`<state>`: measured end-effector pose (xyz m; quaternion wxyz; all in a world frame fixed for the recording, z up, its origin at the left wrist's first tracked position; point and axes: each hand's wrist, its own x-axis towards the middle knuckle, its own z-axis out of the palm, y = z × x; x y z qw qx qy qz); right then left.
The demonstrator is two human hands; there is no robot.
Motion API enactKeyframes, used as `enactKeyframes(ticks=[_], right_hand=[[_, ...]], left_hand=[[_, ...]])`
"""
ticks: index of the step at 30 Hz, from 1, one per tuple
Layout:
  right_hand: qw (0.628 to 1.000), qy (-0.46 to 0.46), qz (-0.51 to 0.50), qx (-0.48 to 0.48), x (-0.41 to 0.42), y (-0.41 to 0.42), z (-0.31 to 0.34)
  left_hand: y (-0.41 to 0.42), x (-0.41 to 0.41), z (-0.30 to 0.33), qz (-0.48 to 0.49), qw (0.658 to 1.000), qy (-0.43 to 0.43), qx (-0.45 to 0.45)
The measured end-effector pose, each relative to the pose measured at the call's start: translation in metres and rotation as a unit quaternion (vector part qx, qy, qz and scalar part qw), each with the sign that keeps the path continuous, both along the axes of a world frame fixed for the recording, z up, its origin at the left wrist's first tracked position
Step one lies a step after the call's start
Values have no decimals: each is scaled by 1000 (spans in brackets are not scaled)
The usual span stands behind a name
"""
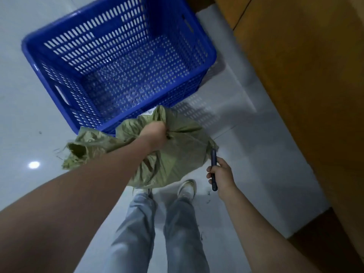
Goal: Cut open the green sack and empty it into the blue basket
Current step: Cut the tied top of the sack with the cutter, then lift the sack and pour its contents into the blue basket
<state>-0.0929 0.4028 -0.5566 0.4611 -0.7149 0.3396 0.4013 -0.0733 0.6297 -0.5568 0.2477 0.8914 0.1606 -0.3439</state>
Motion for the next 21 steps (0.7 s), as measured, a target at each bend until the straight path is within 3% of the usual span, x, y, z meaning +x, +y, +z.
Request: enactKeyframes(ticks=[6,11,16,21], right_hand=[[999,25,14,-17,3,14,65],[1000,7,23,-12,11,26,132],[999,-23,35,4,17,35,194],[997,-31,74,1,23,42,236]], left_hand=[[39,-14,105,29,998,-42,-24],[60,-21,226,-69,988,-140,11],[63,-37,317,-212,925,-299,105],[71,-54,375,-285,878,-345,170]])
